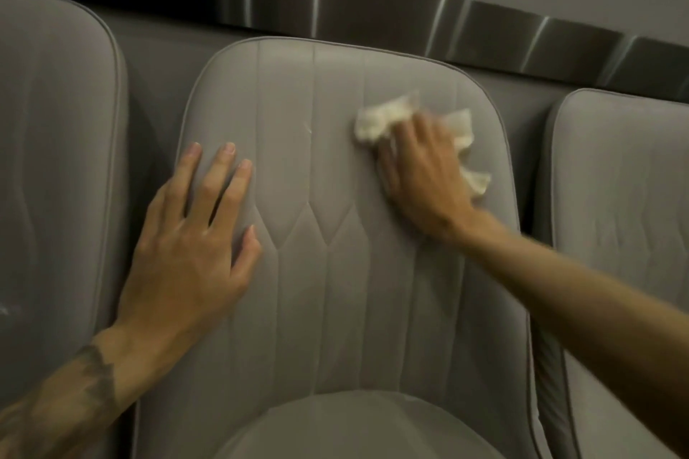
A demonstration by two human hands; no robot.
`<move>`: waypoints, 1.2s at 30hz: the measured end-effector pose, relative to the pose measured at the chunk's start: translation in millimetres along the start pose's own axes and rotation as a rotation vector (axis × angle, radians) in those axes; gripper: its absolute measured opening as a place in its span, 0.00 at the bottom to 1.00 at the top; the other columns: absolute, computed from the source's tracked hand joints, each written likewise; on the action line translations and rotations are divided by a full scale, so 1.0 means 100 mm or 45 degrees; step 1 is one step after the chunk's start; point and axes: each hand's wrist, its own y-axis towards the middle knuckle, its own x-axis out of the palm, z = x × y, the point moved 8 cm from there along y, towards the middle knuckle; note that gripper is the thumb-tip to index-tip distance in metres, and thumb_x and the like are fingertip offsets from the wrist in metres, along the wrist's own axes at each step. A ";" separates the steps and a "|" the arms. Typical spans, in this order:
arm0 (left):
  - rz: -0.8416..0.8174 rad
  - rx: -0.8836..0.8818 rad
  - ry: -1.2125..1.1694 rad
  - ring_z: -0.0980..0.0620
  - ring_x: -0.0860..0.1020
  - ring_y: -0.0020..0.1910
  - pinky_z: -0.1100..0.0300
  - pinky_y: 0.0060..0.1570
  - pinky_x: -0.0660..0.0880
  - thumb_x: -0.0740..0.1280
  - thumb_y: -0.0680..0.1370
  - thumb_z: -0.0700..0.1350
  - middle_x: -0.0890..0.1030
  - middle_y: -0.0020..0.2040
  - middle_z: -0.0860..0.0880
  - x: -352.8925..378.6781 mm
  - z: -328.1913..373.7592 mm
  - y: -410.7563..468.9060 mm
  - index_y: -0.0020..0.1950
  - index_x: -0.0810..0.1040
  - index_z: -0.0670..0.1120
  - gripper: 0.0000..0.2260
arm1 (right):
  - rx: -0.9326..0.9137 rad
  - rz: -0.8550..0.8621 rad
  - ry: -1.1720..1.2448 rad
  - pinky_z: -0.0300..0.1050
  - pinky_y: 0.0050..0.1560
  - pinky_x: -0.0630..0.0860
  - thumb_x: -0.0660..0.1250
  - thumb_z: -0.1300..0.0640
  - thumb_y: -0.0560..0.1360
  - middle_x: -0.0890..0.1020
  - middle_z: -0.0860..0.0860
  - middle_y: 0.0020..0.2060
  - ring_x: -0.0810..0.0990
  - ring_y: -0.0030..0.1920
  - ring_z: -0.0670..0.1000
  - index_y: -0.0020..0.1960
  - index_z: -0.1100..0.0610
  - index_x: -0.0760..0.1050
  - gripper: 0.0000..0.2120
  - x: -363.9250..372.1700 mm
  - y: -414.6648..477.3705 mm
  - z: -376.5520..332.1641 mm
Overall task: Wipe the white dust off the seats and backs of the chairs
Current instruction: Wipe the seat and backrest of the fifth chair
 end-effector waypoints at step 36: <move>0.011 -0.015 0.037 0.41 0.53 0.84 0.40 0.75 0.64 0.59 0.81 0.51 0.58 0.84 0.45 -0.04 0.03 -0.01 0.83 0.59 0.45 0.30 | -0.040 -0.234 0.011 0.55 0.48 0.68 0.60 0.52 0.83 0.71 0.55 0.48 0.69 0.46 0.57 0.52 0.55 0.70 0.06 0.32 -1.45 -0.53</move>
